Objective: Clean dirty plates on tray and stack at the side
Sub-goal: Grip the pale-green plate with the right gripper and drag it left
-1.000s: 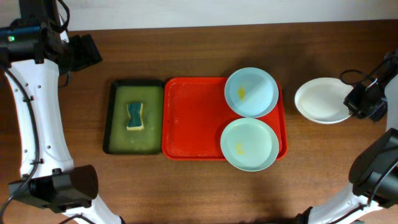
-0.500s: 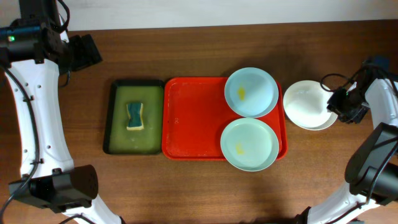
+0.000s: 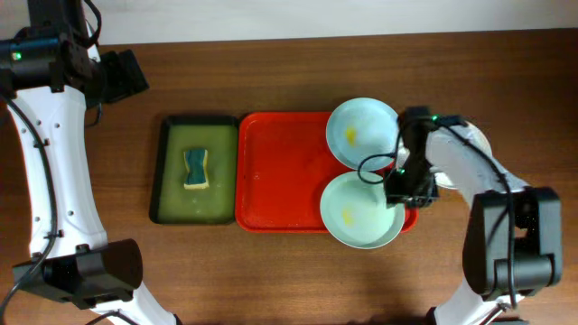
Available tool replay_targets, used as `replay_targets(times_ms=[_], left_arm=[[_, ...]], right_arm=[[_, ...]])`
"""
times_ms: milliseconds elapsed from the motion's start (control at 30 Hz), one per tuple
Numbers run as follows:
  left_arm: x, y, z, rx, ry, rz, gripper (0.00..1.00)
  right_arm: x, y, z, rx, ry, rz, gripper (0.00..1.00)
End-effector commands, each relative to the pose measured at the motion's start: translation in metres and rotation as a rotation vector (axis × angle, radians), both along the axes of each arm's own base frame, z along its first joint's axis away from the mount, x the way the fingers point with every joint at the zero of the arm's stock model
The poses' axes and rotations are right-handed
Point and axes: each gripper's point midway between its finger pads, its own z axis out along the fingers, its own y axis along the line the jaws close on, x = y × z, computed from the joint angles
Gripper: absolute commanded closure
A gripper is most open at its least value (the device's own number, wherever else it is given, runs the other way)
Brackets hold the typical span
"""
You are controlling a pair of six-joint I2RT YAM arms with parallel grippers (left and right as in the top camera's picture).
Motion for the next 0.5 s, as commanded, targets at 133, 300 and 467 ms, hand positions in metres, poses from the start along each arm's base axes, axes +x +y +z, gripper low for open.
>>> replay_targets(times_ms=[133, 300, 467], left_arm=[[0.002, 0.001, -0.001, 0.000, -0.001, 0.009, 0.01], [0.002, 0.001, -0.001, 0.000, -0.001, 0.009, 0.01], [0.002, 0.001, -0.001, 0.000, -0.001, 0.009, 0.01]], right_arm=[[-0.005, 0.011, -0.010, 0.031, -0.006, 0.009, 0.85], [-0.012, 0.086, 0.008, 0.383, 0.039, -0.035, 0.96], [0.019, 0.168, 0.003, 0.338, -0.082, -0.282, 0.96]])
